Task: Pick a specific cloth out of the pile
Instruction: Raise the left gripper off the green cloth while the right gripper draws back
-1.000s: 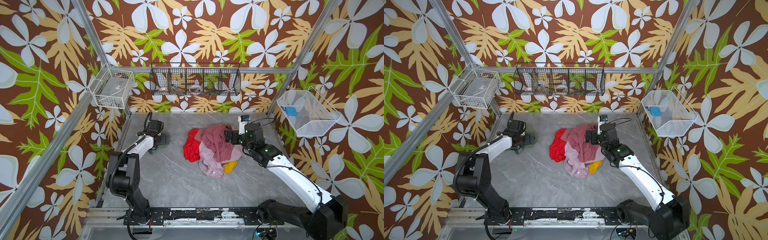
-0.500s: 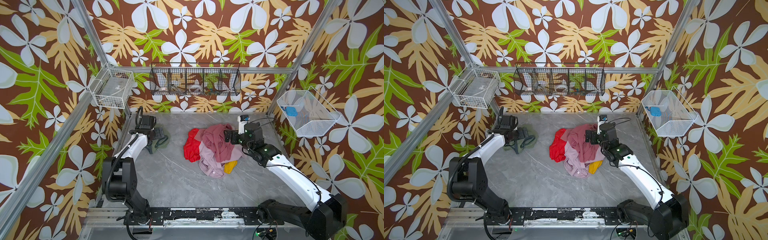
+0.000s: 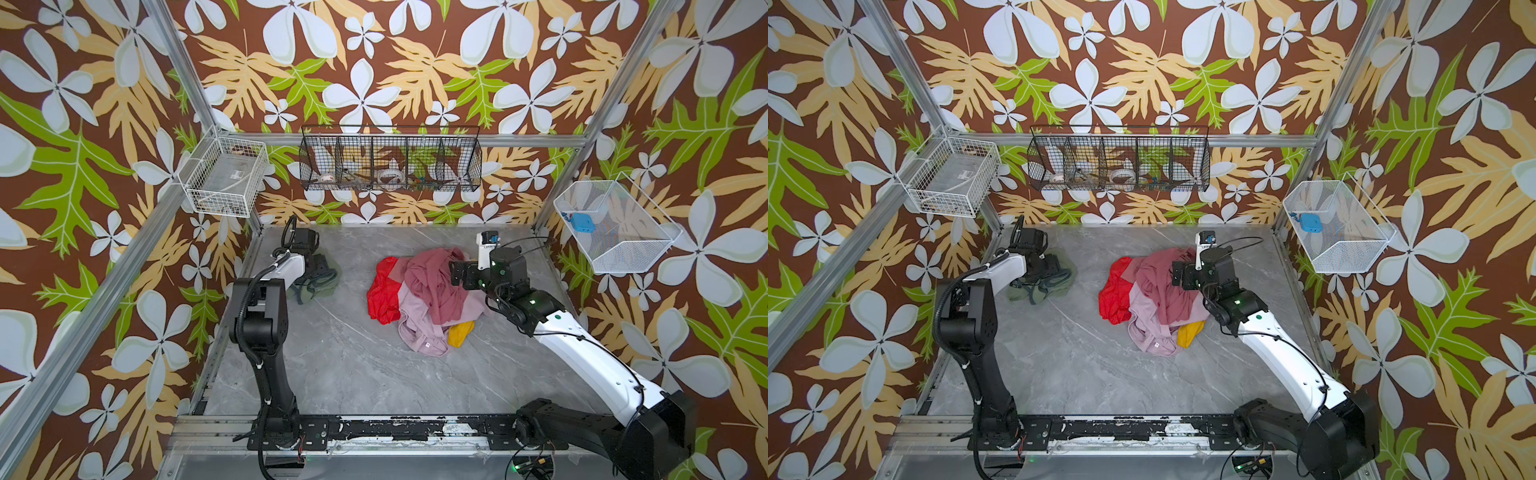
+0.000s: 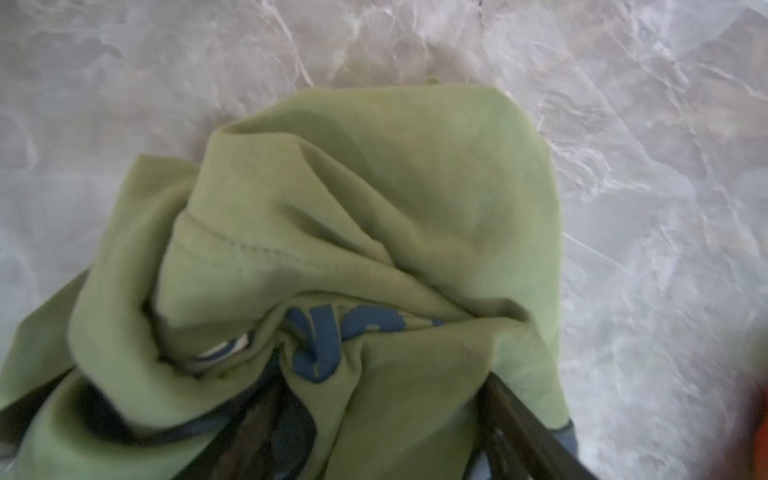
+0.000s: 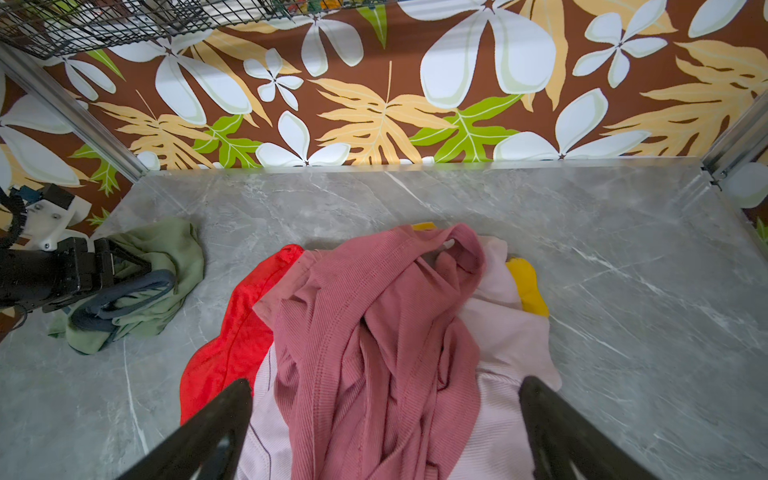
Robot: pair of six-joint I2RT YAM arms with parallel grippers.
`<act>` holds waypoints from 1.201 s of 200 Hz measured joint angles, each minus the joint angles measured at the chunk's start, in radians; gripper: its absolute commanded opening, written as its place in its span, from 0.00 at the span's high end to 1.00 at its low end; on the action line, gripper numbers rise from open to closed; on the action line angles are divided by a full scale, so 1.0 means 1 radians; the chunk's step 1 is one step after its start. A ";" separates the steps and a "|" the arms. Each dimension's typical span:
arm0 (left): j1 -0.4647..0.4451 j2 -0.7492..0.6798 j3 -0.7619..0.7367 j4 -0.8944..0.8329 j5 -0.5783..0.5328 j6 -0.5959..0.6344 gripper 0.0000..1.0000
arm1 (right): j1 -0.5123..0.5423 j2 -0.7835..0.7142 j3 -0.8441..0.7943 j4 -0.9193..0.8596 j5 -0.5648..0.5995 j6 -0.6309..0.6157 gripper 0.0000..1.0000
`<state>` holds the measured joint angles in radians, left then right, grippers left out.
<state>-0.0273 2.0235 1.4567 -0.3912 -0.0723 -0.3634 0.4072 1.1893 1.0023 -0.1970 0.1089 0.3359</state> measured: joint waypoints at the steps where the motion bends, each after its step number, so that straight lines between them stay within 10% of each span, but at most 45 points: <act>1: 0.000 0.004 0.003 0.000 0.000 0.000 0.30 | 0.000 0.000 0.000 0.000 0.000 0.000 0.00; 113: -0.001 0.058 0.064 0.029 0.000 0.182 0.19 | -0.024 -0.023 -0.057 0.016 0.002 -0.014 0.01; 131: -0.001 -0.009 -0.003 0.064 0.010 0.185 0.00 | -0.035 -0.023 -0.101 0.053 -0.002 -0.054 0.01; 240: -0.088 -0.665 -0.577 0.411 -0.037 0.137 0.00 | -0.249 -0.165 -0.583 0.580 -0.045 -0.296 0.00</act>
<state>-0.1150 1.3582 0.8795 0.0196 -0.1093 -0.2260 0.1581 1.0241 0.4198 0.3828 0.0635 0.0395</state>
